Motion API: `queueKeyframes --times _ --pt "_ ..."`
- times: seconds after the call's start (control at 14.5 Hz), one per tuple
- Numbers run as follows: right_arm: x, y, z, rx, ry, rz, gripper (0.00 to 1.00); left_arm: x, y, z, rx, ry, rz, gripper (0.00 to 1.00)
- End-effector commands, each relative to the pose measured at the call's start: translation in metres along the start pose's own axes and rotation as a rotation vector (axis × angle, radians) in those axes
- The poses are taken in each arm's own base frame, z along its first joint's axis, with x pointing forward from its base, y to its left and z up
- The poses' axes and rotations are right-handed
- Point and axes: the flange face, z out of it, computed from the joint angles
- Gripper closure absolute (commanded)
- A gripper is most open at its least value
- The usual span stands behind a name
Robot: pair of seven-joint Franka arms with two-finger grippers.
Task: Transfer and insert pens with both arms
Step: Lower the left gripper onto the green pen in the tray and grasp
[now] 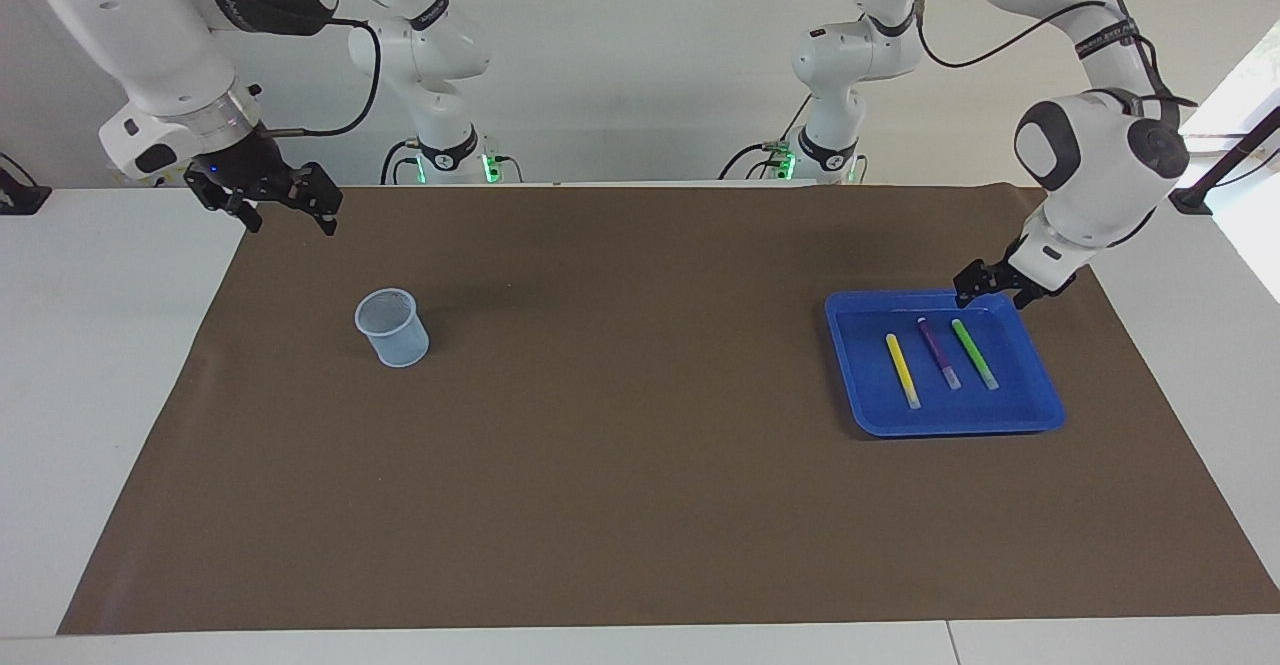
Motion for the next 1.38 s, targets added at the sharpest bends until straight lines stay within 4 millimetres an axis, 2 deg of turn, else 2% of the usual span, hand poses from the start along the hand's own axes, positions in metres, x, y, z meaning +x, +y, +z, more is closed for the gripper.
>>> queueKeyframes --times 0.0,0.28,0.62,0.83,1.03,1.31 --pt "-0.003 -0.001 -0.002 0.010 -0.010 0.012 0.00 0.013 -0.015 0.029 0.018 0.008 0.020 0.00" --pt "-0.003 -0.001 -0.002 0.010 -0.010 0.012 0.00 0.024 -0.031 0.062 0.023 0.030 -0.002 0.00" --pt "-0.003 -0.001 -0.001 0.010 -0.012 0.012 0.00 0.025 -0.031 0.073 0.018 0.014 -0.004 0.08" --pt "-0.003 -0.001 -0.001 0.011 -0.012 0.012 0.00 0.027 -0.030 0.074 0.022 0.032 -0.007 0.11" --pt "-0.003 -0.001 -0.001 0.010 -0.012 0.012 0.00 0.028 -0.028 0.074 0.021 0.034 -0.009 0.26" --pt "-0.003 0.000 -0.001 0.010 -0.012 0.013 0.00 0.028 -0.026 0.074 0.022 0.037 -0.011 0.62"
